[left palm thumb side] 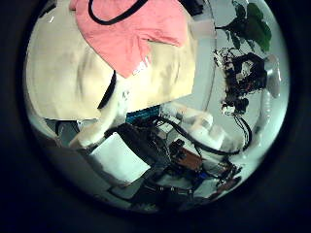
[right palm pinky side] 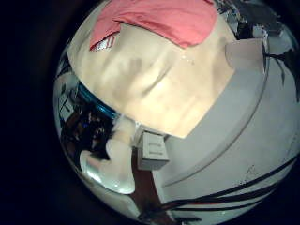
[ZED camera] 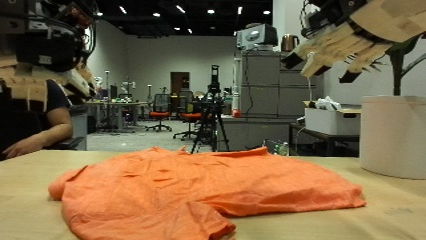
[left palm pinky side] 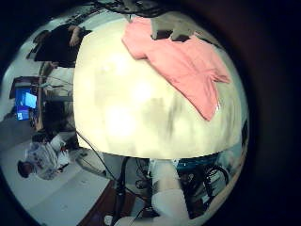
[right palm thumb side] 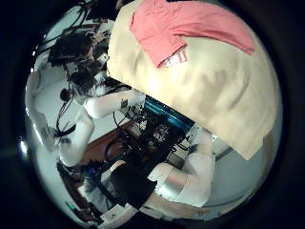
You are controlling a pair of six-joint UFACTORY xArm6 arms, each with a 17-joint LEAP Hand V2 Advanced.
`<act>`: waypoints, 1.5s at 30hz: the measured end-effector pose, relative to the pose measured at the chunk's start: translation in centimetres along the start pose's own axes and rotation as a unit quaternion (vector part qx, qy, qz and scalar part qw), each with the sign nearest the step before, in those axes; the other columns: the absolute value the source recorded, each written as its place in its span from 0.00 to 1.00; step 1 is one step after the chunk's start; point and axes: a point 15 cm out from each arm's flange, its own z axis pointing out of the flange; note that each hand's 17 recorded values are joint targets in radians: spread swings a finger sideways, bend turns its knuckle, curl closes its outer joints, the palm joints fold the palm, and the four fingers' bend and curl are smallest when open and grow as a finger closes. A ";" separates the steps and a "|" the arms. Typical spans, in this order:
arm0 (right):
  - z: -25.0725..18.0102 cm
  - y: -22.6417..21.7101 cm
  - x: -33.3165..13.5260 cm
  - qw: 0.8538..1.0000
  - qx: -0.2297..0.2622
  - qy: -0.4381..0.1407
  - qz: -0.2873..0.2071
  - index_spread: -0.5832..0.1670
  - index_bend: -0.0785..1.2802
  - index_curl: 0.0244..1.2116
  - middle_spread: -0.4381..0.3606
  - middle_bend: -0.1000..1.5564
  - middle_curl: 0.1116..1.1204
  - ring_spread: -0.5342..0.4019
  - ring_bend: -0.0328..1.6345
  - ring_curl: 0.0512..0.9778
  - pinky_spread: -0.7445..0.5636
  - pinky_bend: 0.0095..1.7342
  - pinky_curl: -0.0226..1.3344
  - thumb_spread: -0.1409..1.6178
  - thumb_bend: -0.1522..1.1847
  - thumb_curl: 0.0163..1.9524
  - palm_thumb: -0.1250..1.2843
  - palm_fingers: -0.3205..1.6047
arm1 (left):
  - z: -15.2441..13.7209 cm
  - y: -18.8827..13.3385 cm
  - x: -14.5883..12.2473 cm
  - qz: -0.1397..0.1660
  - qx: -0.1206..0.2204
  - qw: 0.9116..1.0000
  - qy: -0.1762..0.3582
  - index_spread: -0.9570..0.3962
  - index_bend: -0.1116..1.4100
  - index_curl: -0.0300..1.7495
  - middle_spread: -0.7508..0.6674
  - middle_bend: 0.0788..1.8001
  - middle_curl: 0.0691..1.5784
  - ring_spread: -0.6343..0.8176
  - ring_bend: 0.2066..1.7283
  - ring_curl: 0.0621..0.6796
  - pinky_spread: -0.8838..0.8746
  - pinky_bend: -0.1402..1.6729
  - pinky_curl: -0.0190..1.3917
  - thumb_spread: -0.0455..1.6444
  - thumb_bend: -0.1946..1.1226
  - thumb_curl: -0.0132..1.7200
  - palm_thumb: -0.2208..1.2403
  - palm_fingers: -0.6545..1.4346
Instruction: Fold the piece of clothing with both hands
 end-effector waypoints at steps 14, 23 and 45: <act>-0.2 0.2 -0.1 1.000 0.005 0.002 0.001 0.38 0.20 0.30 0.65 0.17 0.20 0.83 0.14 0.20 0.88 0.10 0.20 0.72 0.10 0.11 0.16 0.30 | 0.3 0.0 0.8 0.015 -0.005 1.000 -0.003 0.77 0.18 0.19 0.59 0.21 0.22 0.69 0.17 0.20 0.67 0.19 0.23 0.72 0.13 0.20 0.53 0.43; 0.1 0.1 0.2 1.000 -0.003 0.004 0.003 0.38 0.20 0.30 0.65 0.17 0.20 0.83 0.14 0.20 0.88 0.10 0.20 0.72 0.10 0.11 0.16 0.30 | 2.1 -0.3 3.4 0.080 -0.035 0.996 -0.030 0.78 0.20 0.20 0.60 0.14 0.20 0.70 0.16 0.19 0.68 0.21 0.24 0.71 0.13 0.20 0.51 0.41; -1.9 1.2 1.6 0.999 -0.021 0.005 0.026 0.38 0.20 0.30 0.63 0.17 0.20 0.82 0.14 0.21 0.87 0.10 0.18 0.72 0.10 0.11 0.19 0.32 | 14.3 -5.7 8.0 0.245 -0.087 0.957 -0.131 0.84 0.16 0.17 0.73 0.07 0.18 0.77 0.18 0.23 0.75 0.25 0.25 0.57 0.11 0.17 0.29 0.32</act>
